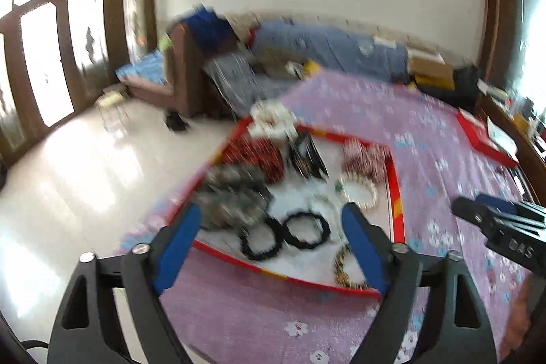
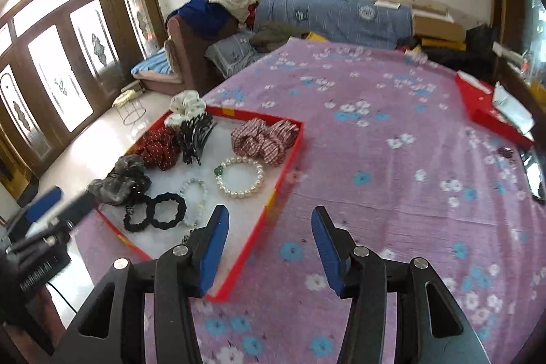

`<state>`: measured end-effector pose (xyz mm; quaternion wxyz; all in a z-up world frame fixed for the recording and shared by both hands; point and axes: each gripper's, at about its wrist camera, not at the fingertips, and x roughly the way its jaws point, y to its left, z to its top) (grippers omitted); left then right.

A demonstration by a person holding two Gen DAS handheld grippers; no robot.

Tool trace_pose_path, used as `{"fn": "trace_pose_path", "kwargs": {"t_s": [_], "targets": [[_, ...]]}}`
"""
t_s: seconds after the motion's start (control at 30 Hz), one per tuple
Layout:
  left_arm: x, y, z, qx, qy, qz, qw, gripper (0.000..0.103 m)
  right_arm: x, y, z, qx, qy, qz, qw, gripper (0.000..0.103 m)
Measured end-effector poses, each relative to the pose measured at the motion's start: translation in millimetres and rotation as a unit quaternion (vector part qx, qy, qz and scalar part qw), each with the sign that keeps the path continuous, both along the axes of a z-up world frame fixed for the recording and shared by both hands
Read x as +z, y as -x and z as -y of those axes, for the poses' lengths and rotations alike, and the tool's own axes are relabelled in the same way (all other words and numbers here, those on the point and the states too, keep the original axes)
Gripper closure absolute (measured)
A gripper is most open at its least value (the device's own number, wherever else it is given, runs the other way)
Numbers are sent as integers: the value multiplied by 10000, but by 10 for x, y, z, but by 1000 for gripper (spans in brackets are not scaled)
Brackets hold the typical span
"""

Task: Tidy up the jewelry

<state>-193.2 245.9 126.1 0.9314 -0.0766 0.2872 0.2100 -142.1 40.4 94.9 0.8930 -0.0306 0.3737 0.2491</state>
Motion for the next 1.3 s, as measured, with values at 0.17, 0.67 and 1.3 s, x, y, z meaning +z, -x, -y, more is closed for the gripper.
{"fn": "trace_pose_path", "kwargs": {"t_s": [0.17, 0.67, 1.3], "targets": [[338, 440, 196, 449, -915, 839, 9913, 0, 173, 394, 218, -161, -195, 300, 9992, 38], [298, 979, 534, 271, -1592, 1058, 9812, 0, -116, 1304, 191, -397, 267, 1218, 9914, 28], [-316, 715, 426, -320, -889, -24, 9955, 0, -463, 1189, 115, -481, 216, 657, 9964, 27]]}}
